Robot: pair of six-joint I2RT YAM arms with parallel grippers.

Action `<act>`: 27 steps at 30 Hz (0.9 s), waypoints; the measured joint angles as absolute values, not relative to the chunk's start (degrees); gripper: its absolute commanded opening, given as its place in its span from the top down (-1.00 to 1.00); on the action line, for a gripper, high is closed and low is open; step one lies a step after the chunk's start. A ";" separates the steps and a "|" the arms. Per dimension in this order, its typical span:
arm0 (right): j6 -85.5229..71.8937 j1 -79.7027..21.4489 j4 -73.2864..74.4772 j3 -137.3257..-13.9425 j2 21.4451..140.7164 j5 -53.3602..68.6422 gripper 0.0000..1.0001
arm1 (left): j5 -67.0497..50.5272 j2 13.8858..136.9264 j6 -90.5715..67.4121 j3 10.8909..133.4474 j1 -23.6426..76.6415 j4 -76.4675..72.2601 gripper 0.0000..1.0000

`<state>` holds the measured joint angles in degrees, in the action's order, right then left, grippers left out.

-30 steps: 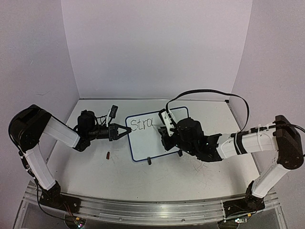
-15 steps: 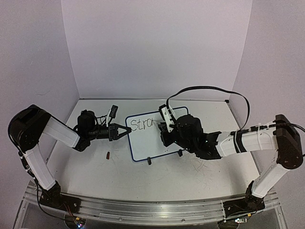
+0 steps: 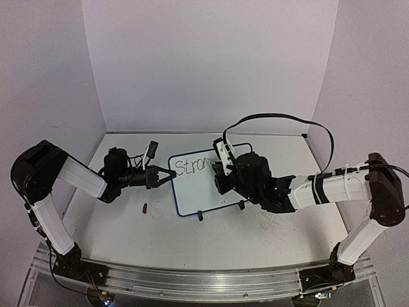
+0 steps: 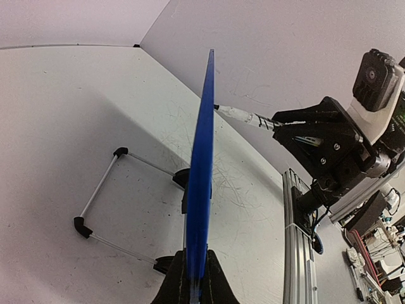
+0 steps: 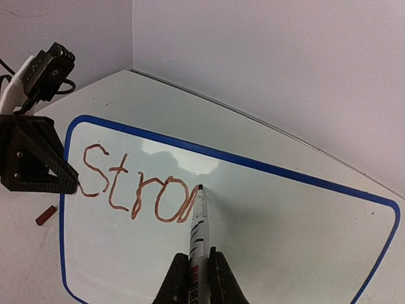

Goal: Write a sentence on the whiteboard

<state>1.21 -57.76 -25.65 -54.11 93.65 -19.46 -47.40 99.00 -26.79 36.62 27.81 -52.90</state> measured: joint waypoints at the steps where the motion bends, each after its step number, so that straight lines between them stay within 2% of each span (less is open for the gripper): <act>1: 1.21 -57.78 -25.63 -54.11 93.65 -19.67 1.00 | -47.40 99.00 -26.79 36.62 27.81 -52.89 1.00; 27: -3.01 -57.63 -24.10 -52.29 92.44 -19.81 1.00 | -47.35 99.00 -26.81 36.62 27.81 -52.82 1.00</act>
